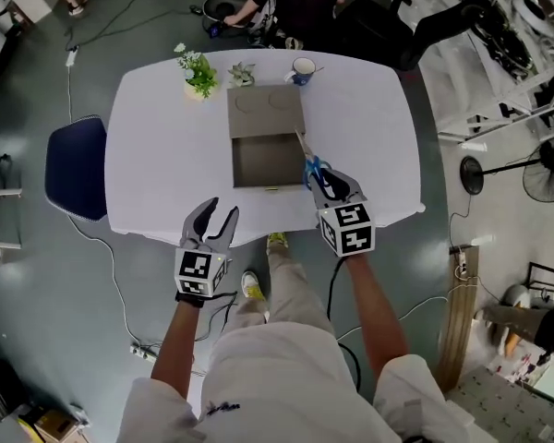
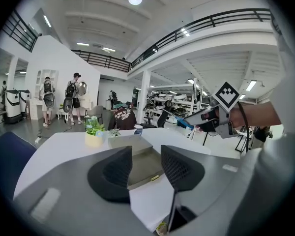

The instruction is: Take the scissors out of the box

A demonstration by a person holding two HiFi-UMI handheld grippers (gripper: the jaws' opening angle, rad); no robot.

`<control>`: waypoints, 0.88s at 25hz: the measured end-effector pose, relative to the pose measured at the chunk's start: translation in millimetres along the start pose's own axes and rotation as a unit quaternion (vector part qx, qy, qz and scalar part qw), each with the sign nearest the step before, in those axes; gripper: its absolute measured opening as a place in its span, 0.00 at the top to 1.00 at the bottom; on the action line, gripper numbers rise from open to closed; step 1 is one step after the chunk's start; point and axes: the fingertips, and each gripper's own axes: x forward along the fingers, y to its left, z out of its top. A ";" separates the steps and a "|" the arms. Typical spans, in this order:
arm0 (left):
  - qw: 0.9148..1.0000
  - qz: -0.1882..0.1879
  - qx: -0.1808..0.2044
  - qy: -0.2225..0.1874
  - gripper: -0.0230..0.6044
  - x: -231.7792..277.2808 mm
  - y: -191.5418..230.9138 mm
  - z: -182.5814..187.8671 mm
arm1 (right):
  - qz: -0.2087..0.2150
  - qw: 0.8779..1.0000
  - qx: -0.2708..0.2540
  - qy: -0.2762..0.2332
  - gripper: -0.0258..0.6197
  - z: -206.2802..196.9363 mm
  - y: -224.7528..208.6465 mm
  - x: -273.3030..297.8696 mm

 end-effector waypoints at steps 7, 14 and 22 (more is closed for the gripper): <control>0.999 -0.006 0.025 -0.027 0.72 -17.9 -11.1 26.7 | 0.000 0.995 0.070 -0.076 0.82 28.4 1.6 -59.2; 0.997 -0.007 0.027 -0.068 0.96 -59.7 -30.7 69.6 | -0.015 0.983 0.088 -0.160 0.82 65.3 6.0 -124.3; 0.993 0.002 0.040 -0.109 0.96 -97.6 -45.5 107.8 | -0.036 0.967 0.097 -0.234 0.82 79.7 15.4 -187.8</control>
